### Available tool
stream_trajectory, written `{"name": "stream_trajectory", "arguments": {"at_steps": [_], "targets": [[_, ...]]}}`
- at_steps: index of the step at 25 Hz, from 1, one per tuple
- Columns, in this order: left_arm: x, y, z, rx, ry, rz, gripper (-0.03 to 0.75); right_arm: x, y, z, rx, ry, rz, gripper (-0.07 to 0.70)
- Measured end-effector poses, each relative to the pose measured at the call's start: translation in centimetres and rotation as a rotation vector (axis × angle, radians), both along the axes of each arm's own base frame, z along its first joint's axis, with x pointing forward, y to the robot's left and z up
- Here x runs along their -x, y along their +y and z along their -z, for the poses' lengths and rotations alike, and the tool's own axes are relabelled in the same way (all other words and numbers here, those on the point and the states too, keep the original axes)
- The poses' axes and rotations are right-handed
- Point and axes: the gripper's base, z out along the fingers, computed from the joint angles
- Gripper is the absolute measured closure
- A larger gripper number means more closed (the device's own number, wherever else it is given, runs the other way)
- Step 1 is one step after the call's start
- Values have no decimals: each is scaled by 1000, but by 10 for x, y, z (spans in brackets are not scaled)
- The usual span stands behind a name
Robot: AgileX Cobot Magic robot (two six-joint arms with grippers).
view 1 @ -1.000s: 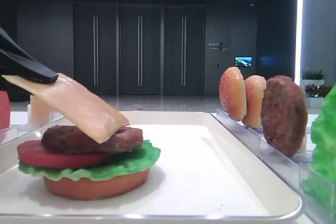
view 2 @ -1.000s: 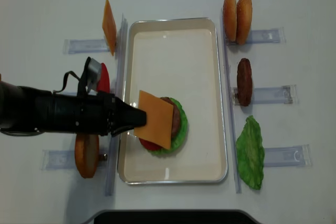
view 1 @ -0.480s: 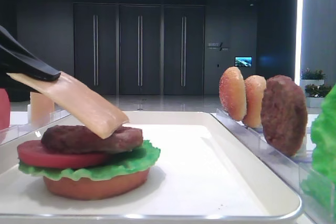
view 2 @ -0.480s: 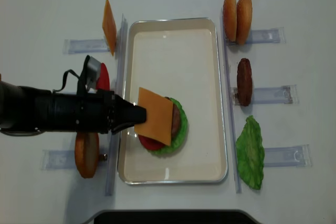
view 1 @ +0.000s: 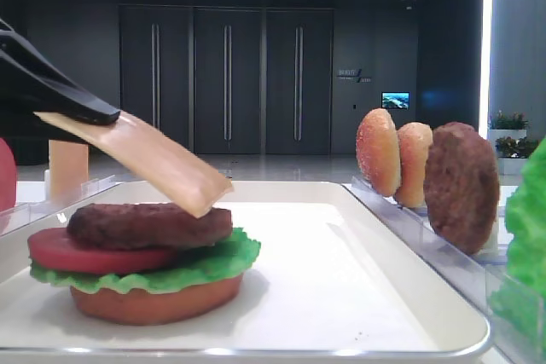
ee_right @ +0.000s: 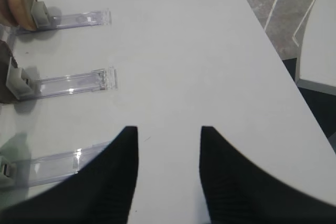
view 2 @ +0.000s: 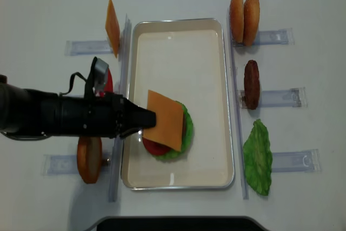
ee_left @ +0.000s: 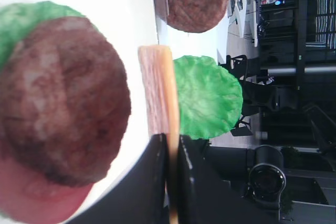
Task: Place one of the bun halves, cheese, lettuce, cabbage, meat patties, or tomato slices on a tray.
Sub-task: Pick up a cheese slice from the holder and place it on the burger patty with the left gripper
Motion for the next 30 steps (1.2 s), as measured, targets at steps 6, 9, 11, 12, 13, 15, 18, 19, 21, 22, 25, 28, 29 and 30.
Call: {"name": "stream_trajectory", "arguments": {"at_steps": [6,9,11,12,13,15,18,19,21,22,25,28,29,30], "targets": [[-2,-3,-1,16,-3,-27,695,0,0,0,0,0,0,358],[-3,-3,-2,18,-5,-31,695,0,0,0,0,0,0,358],[-3,-3,-2,20,-9,-36,695,0,0,0,0,0,0,358],[-3,-3,-2,21,-10,-38,695,0,0,0,0,0,0,358],[-3,-3,-2,21,-9,-40,695,0,0,0,0,0,0,358],[-4,-3,1,21,1,-41,695,0,0,0,0,0,0,358],[-4,-3,8,18,24,-44,695,0,0,0,0,0,0,358],[-5,-3,9,18,30,-45,695,0,0,0,0,0,0,358],[-5,-3,11,16,36,-47,695,0,0,0,0,0,0,358],[-5,-3,11,16,37,-47,695,0,0,0,0,0,0,358],[-5,-3,12,16,36,-46,695,0,0,0,0,0,0,358],[-5,-3,12,16,35,-47,695,0,0,0,0,0,0,358],[-5,-3,12,16,34,-46,695,0,0,0,0,0,0,358],[-5,-3,12,16,33,-46,695,0,0,0,0,0,0,358]]}}
